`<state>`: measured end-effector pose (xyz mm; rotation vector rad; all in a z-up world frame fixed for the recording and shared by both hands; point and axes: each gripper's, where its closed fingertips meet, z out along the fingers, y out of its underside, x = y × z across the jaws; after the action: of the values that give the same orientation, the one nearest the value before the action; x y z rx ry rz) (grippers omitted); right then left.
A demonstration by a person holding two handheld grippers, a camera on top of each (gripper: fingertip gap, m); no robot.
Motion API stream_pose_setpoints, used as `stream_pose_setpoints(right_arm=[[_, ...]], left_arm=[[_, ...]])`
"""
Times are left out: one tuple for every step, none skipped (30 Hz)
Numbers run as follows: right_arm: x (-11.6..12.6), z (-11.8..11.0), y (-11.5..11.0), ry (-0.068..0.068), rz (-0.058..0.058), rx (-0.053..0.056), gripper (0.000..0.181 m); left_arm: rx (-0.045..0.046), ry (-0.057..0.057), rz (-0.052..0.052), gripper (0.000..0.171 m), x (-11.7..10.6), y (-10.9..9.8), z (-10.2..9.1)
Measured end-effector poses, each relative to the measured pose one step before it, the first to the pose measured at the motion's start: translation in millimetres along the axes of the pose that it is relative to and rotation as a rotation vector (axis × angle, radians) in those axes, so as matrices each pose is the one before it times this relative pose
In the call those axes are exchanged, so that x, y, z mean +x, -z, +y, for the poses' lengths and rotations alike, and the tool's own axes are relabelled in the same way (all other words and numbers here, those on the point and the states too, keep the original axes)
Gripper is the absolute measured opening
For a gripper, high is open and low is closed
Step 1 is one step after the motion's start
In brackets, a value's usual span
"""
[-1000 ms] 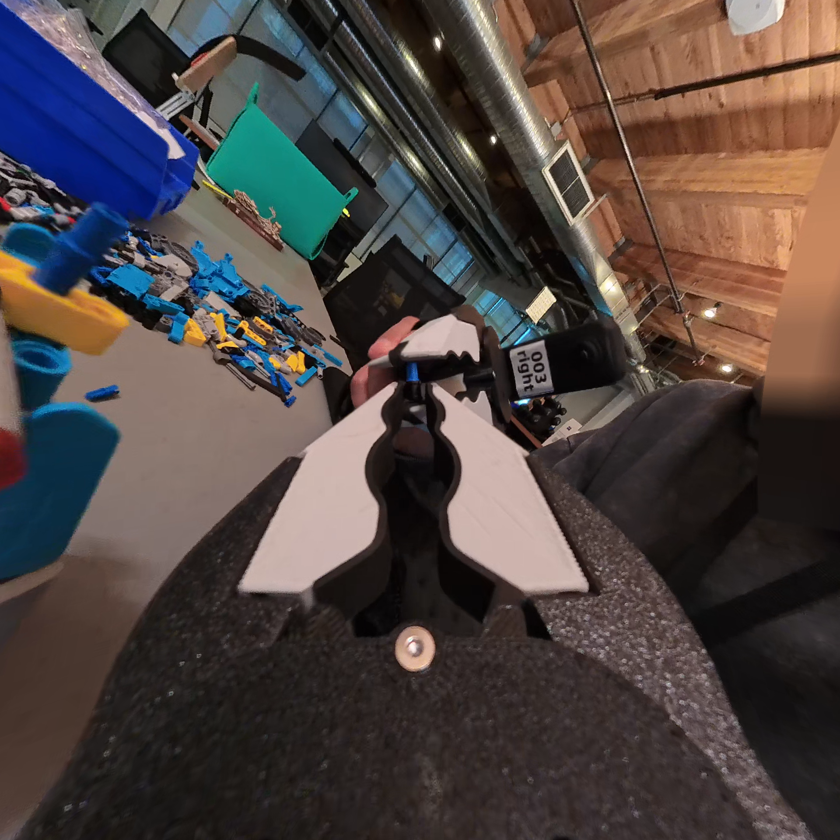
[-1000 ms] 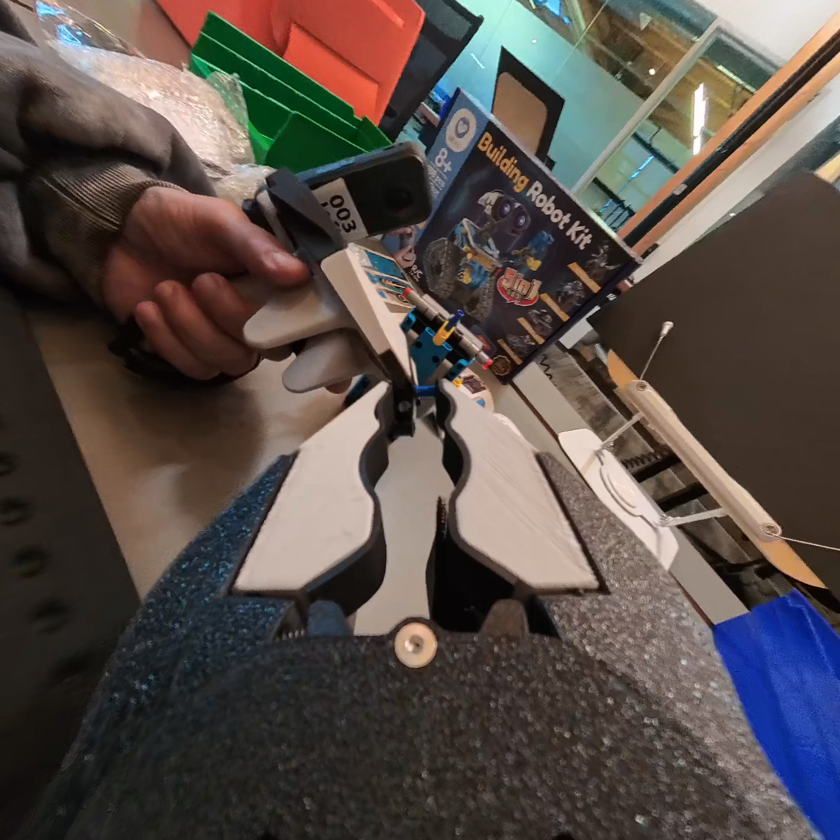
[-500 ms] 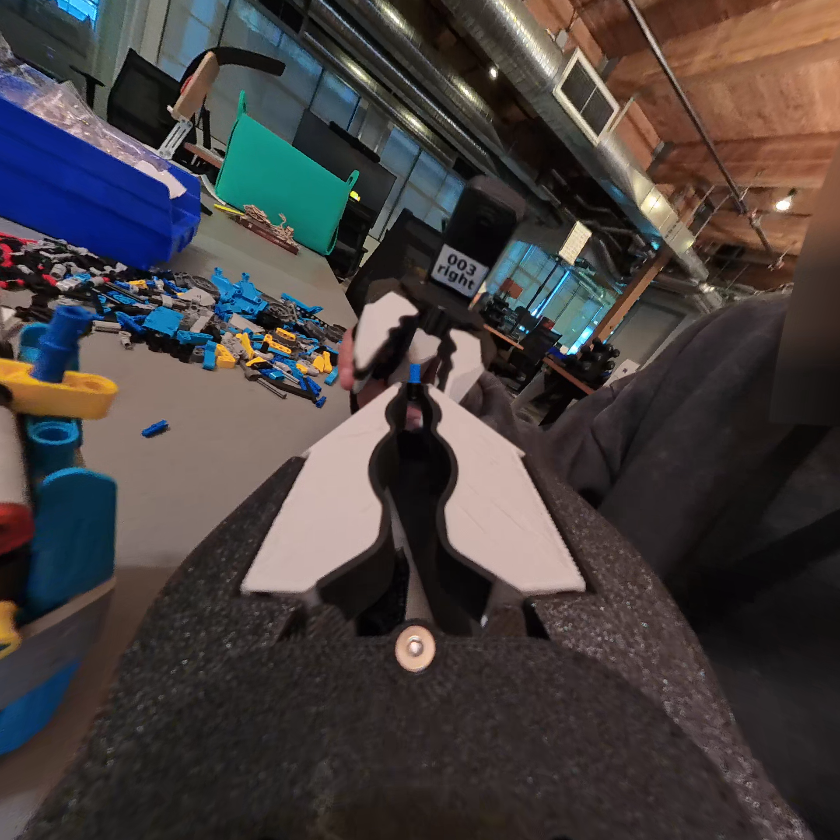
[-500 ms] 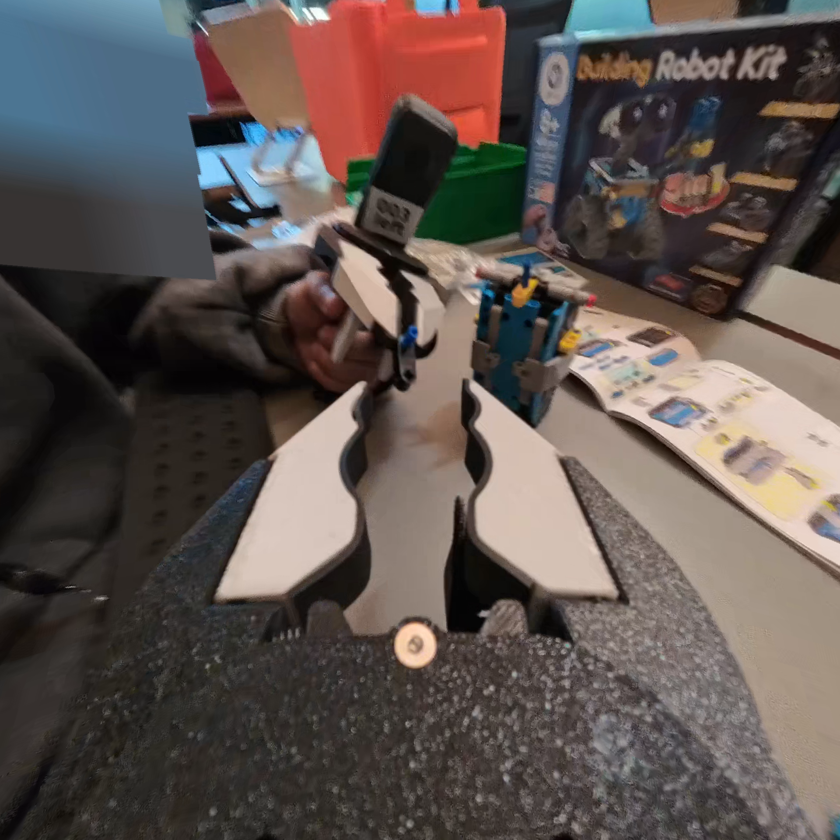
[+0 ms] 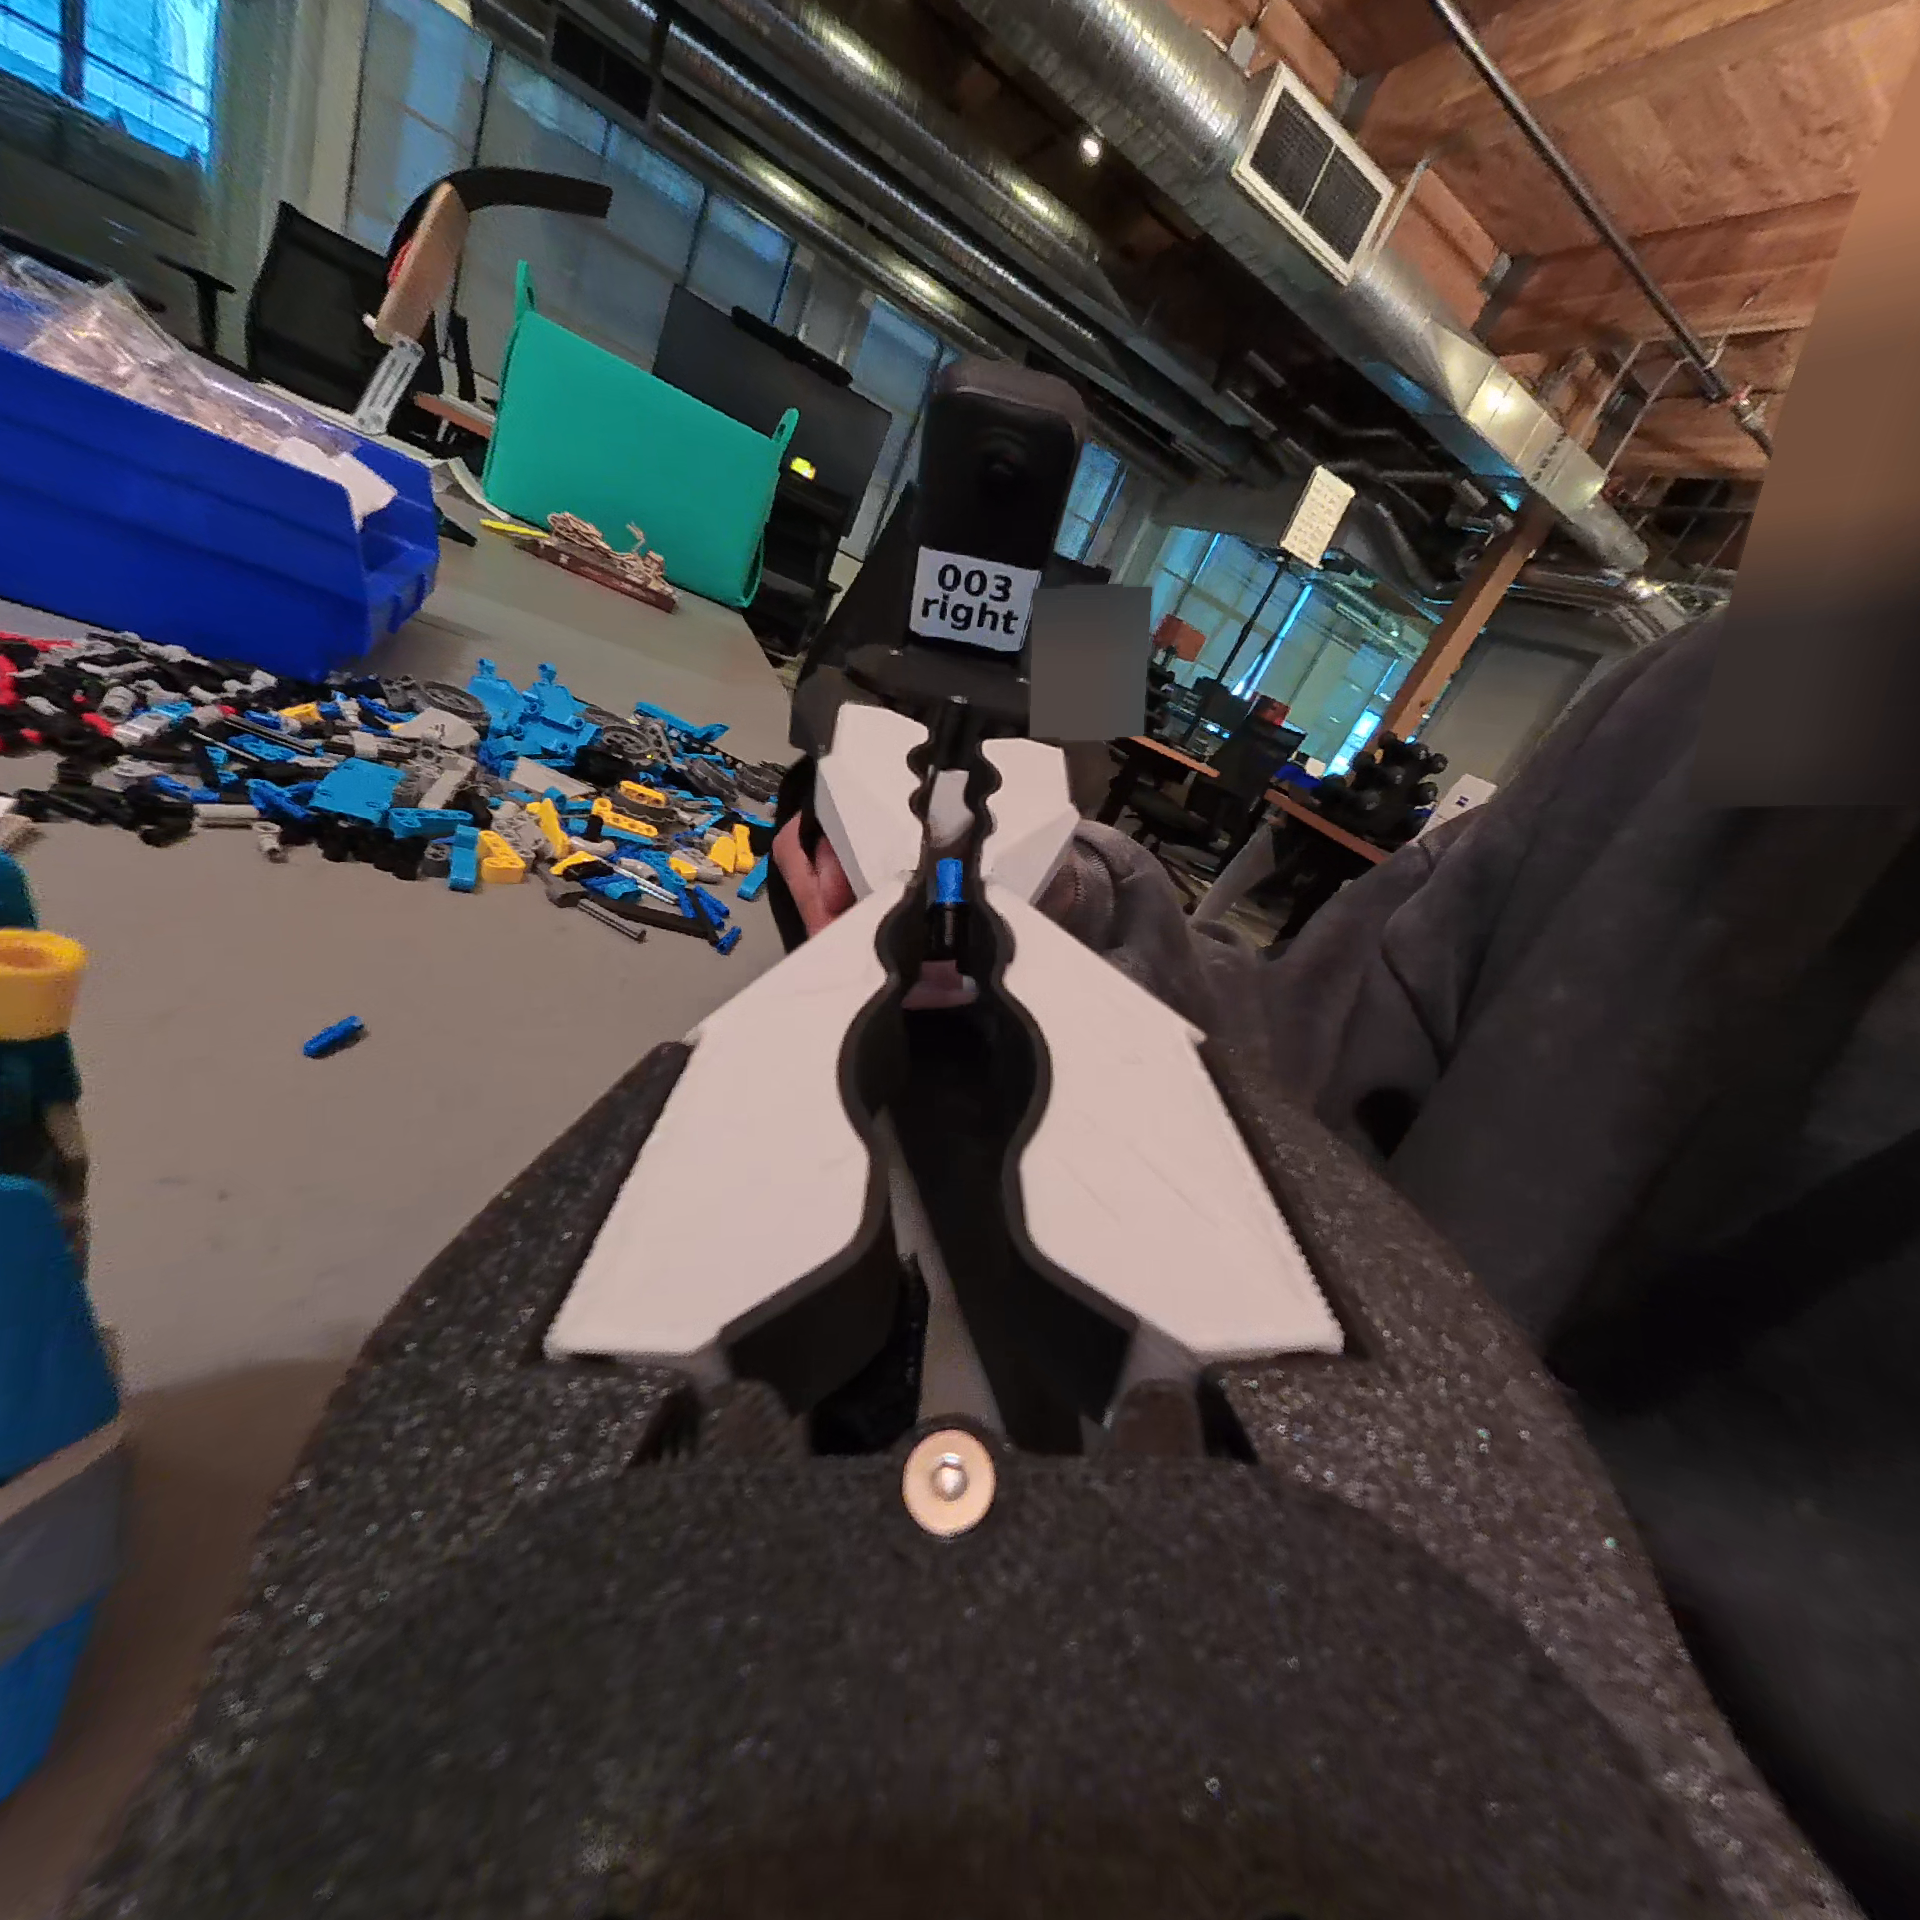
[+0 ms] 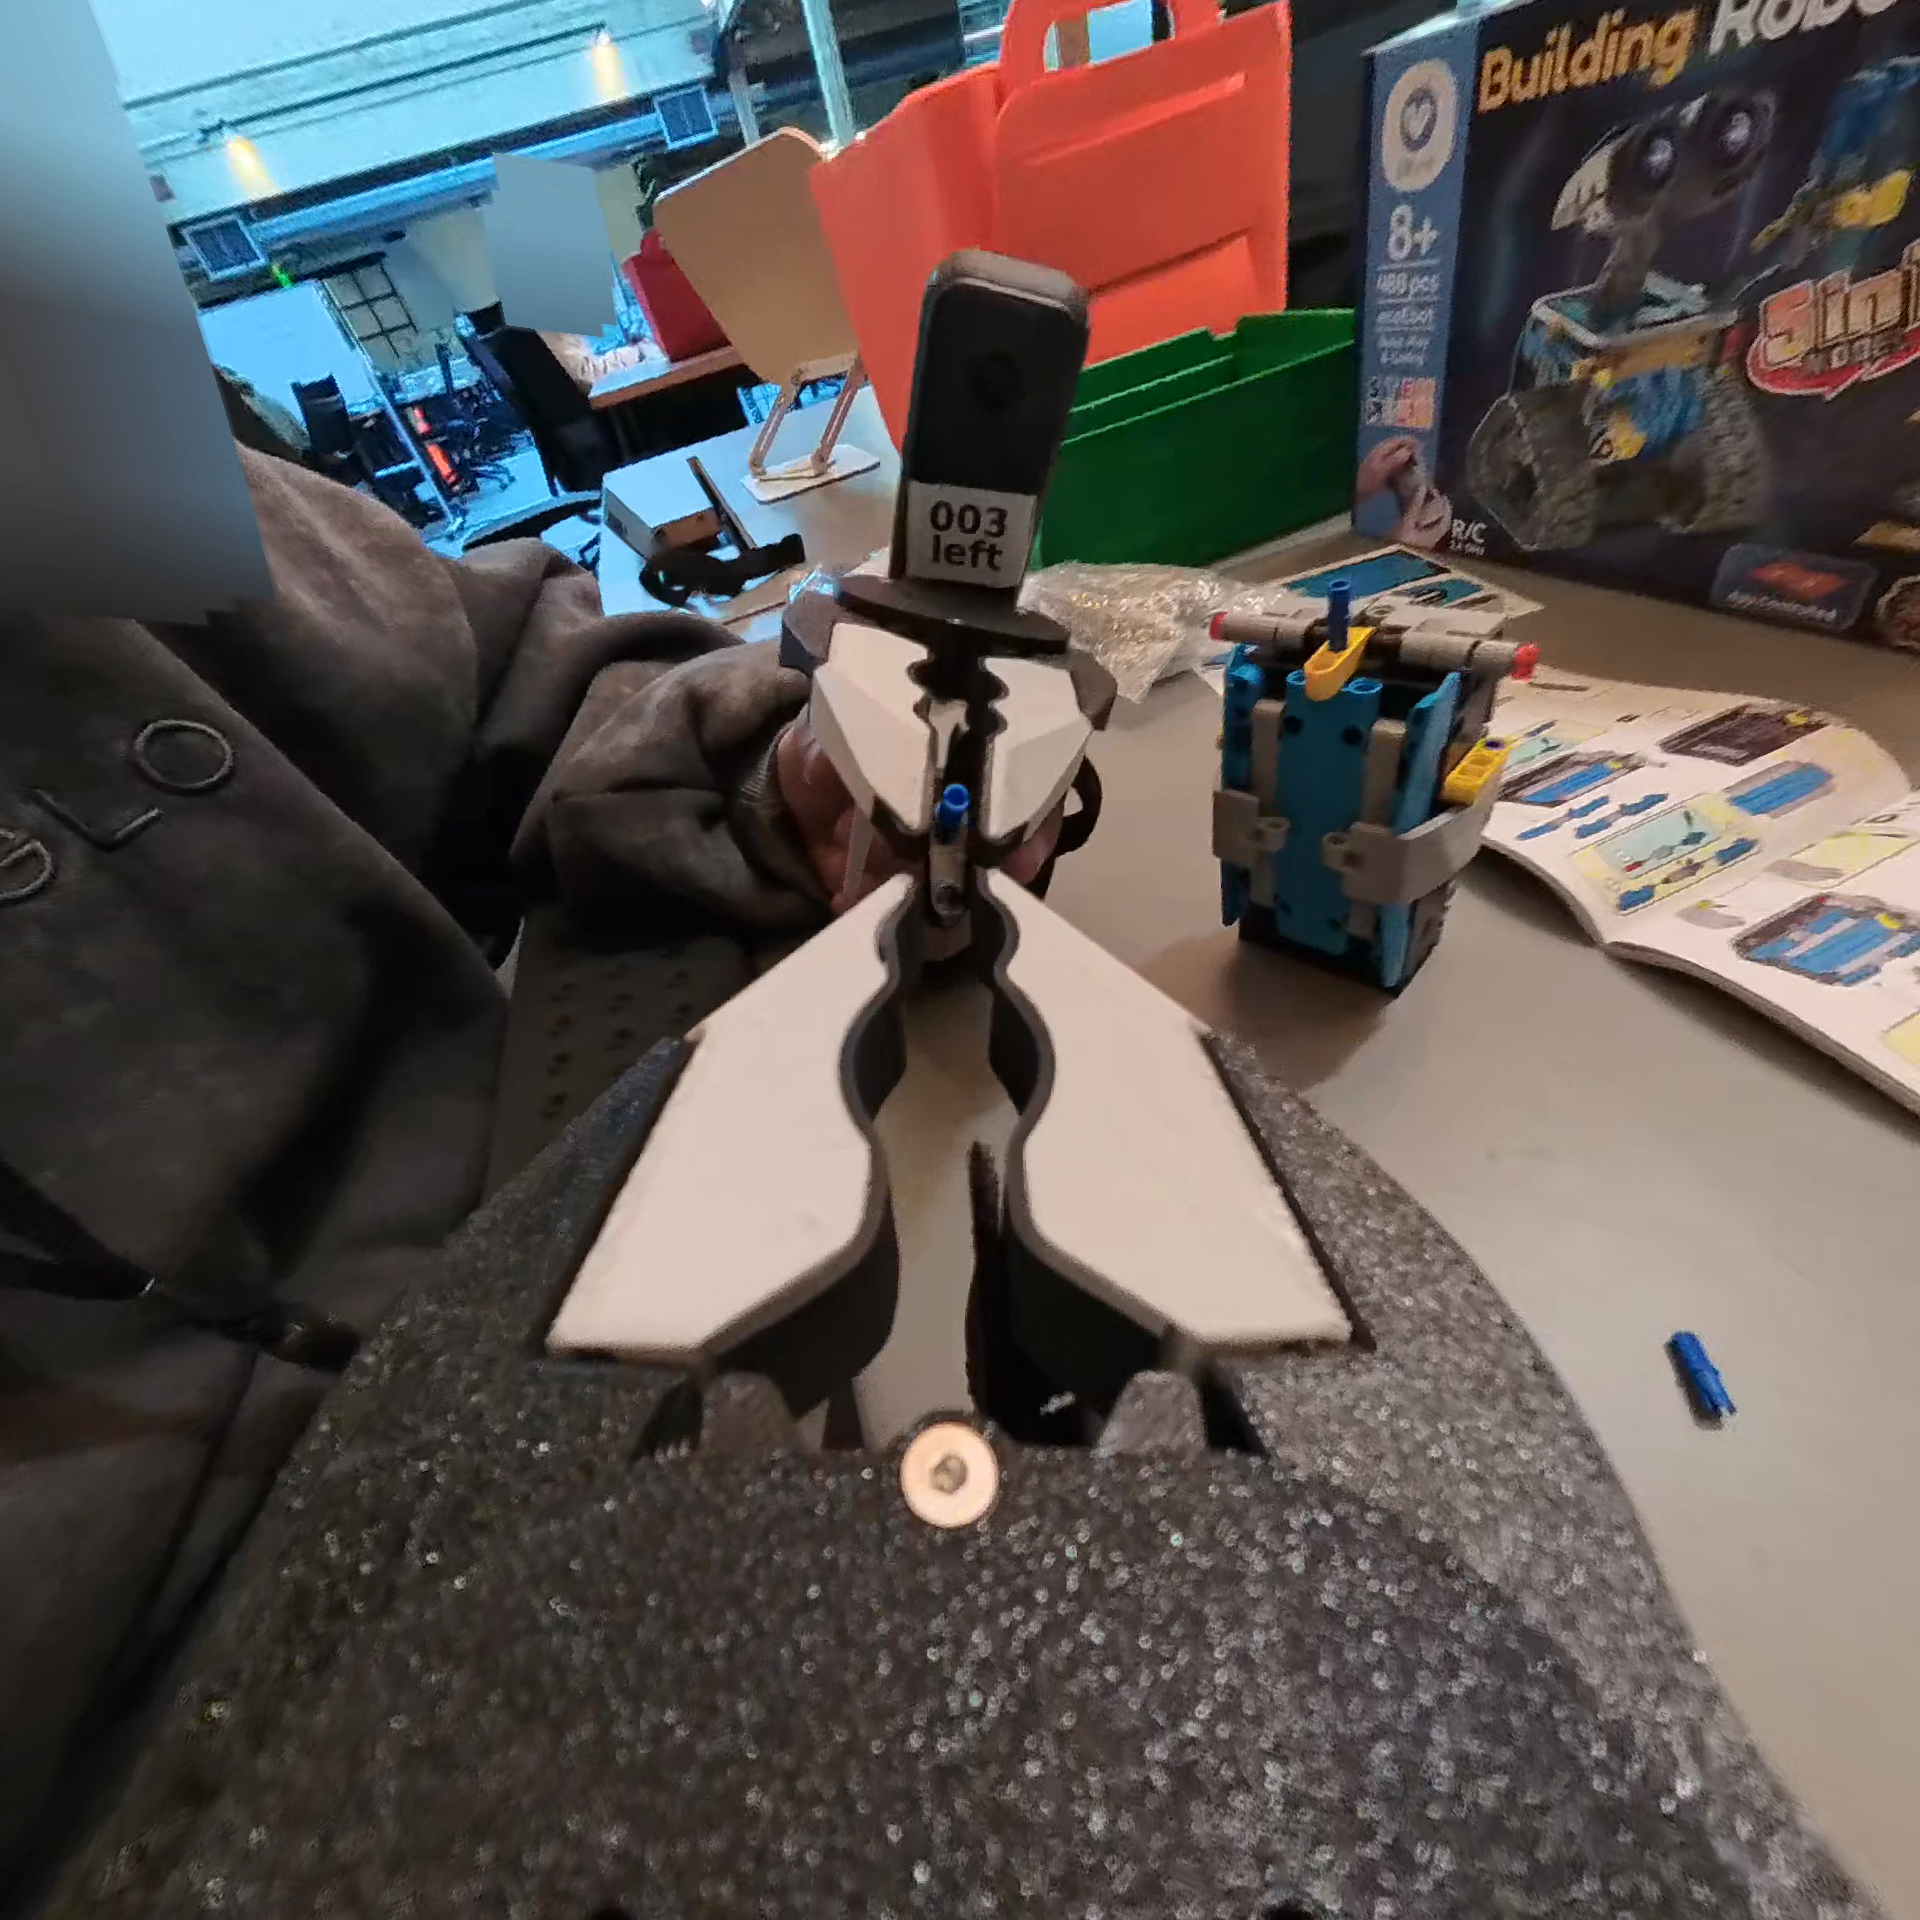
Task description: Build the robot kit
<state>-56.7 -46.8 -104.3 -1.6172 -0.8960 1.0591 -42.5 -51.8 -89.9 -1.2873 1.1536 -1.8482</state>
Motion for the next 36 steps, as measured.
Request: stream_pose_setpoints(right_arm=[[1.84, -0.41, 0.16, -0.0118, 0.0044, 0.0021, 0.008], [2.51, -2.08, 1.53, -0.0114, 0.0090, 0.0134, 0.007], [2.12, -2.95, 2.38, -0.0122, 0.0055, 0.0203, 0.007], [1.13, -3.98, 2.36, -0.0135, -0.0002, 0.0243, 0.007], [-0.50, -4.58, 2.21, -0.0071, -0.0050, 0.0267, 0.007], [-4.92, -1.82, 0.46, 0.0012, -0.0268, 0.0102, 0.007], [-3.35, 3.47, -2.59, 0.0112, -0.0121, -0.0208, 0.007], [2.43, 1.57, -1.66, 0.0159, 0.0229, -0.0083, 0.008], [0.95, -0.16, 0.27, 0.0028, 0.0065, -0.0015, 0.007], [0.37, -0.61, 0.64, -0.0103, -0.0038, 0.0050, 0.007], [4.20, -0.12, 0.83, -0.0085, 0.0202, 0.0007, 0.007], [5.00, -0.37, 1.32, -0.0003, 0.0275, 0.0029, 0.007], [2.04, -0.86, 1.11, -0.0030, 0.0089, 0.0060, 0.007], [0.82, -0.68, 0.61, -0.0073, 0.0005, 0.0053, 0.007], [-0.17, 1.06, -0.53, -0.0050, -0.0036, -0.0043, 0.007], [-2.15, 2.56, -1.95, 0.0011, -0.0117, -0.0146, 0.007], [-2.33, 2.57, -2.42, 0.0121, -0.0067, -0.0165, 0.007], [-1.46, 1.91, -1.97, 0.0140, -0.0003, -0.0129, 0.007], [-1.32, 0.57, -0.84, 0.0041, -0.0049, -0.0041, 0.007], [-0.45, -0.68, 0.45, -0.0029, -0.0038, 0.0043, 0.007], [0.36, 0.39, 0.15, -0.0037, -0.0007, -0.0002, 0.007], [1.11, 0.37, 0.12, -0.0039, 0.0041, -0.0003, 0.008], [1.38, 0.77, -0.19, -0.0017, 0.0050, -0.0021, 0.009], [-0.65, -0.37, 0.59, -0.0008, -0.0069, 0.0018, 0.013], [-1.14, -1.34, 1.36, -0.0040, -0.0110, 0.0077, 0.016], [0.46, -2.08, 1.36, -0.0071, -0.0024, 0.0135, 0.020], [0.46, -4.22, 2.33, -0.0051, -0.0002, 0.0254, 0.022], [-1.46, -3.93, 2.65, 0.0060, -0.0068, 0.0209, 0.020], [-1.04, -3.43, 2.25, 0.0136, 0.0006, 0.0188, 0.018], [-0.60, -1.28, 0.77, 0.0133, 0.0038, 0.0081, 0.017], [-0.85, 1.95, -1.07, 0.0090, 0.0003, -0.0109, 0.015], [-1.06, 3.67, -2.05, 0.0037, -0.0045, -0.0210, 0.015], [-1.04, 3.21, -2.21, 0.0010, -0.0057, -0.0197, 0.015], [-0.68, 1.62, -1.22, 0.0022, -0.0025, -0.0104, 0.014], [-0.43, 0.20, -0.26, 0.0040, -0.0006, -0.0021, 0.009], [-0.06, -0.48, 0.59, 0.0055, 0.0029, 0.0008, 0.006]], left_arm=[[-0.00147, -0.0021, -0.0126, 0.007, -2.01, 0.48, -0.69], [0.00844, -0.0014, -0.0141, 0.007, -2.40, 0.92, -1.13], [0.01129, 0.0045, -0.0096, 0.008, -2.18, 0.99, -1.17], [0.00315, 0.0100, -0.0068, 0.012, -2.09, 0.50, -0.08], [-0.00312, 0.0083, -0.0018, 0.012, -1.17, -0.23, 0.79], [0.00299, 0.0029, -0.0018, 0.012, -0.44, -0.39, -0.02], [0.00781, -0.0026, -0.0014, 0.010, 0.30, -0.02, -0.73], [0.00657, -0.0092, -0.0025, 0.004, 0.36, 0.59, -0.44], [-0.00007, -0.0018, -0.0020, 0.004, 0.16, 0.04, 0.06], [-0.00297, 0.0040, 0.0048, 0.004, 0.92, -0.63, 0.22], [-0.00319, 0.0014, 0.0024, 0.004, 0.45, -0.61, 0.83], [-0.00209, -0.0002, -0.0051, 0.008, -0.72, -0.26, 0.70], [0.00139, 0.0044, -0.0033, 0.013, -0.74, 0.09, -0.29], [0.00525, 0.0039, -0.0006, 0.015, -0.39, 0.44, -1.17], [0.00760, 0.0034, -0.0025, 0.016, -0.70, 0.59, -1.33], [0.00396, 0.0018, -0.0045, 0.016, -0.93, 0.17, -0.62], [-0.00189, -0.0004, 0.0015, 0.016, 0.20, -0.28, 0.46], [-0.00428, -0.0021, 0.0096, 0.013, 1.67, -0.56, 0.78], [-0.00079, -0.0053, 0.0084, 0.011, 1.81, -0.16, 0.09], [-0.00375, -0.0072, -0.0019, 0.011, 0.30, -0.10, 0.10], [-0.00428, -0.0101, -0.0062, 0.010, -0.48, 0.04, -0.07], [-0.00092, -0.0128, -0.0082, 0.007, -0.89, 0.75, -0.35], [-0.00894, -0.0114, -0.0111, 0.007, -1.42, 0.24, 0.74], [-0.00353, -0.0135, -0.0097, 0.007, -0.98, 0.18, 0.31], [-0.00245, -0.0134, -0.0060, 0.007, -0.40, 0.19, -0.17], [-0.01208, -0.0107, -0.0079, 0.007, -0.85, -0.14, 1.59], [-0.01940, -0.0067, 0.0048, 0.007, 0.76, -0.82, 3.42], [-0.01175, 0.0007, 0.0074, 0.007, 1.16, -0.95, 2.40], [-0.00433, 0.0020, 0.0125, 0.007, 2.26, -0.94, 0.98], [-0.00706, 0.0003, 0.0138, 0.007, 2.66, -1.06, 1.10], [-0.00635, -0.0028, 0.0028, 0.007, 0.90, -0.83, 1.19], [-0.00112, -0.0002, 0.0018, 0.007, 0.43, -0.31, 0.48], [-0.00034, 0.0052, 0.0054, 0.007, 0.61, -0.13, 0.07], [0.00077, 0.0027, 0.0013, 0.007, 0.19, 0.01, -0.18], [-0.00146, -0.0009, 0.0043, 0.007, 0.78, -0.18, 0.22], [-0.00279, 0.0003, 0.0094, 0.007, 1.84, -0.59, 0.45]])
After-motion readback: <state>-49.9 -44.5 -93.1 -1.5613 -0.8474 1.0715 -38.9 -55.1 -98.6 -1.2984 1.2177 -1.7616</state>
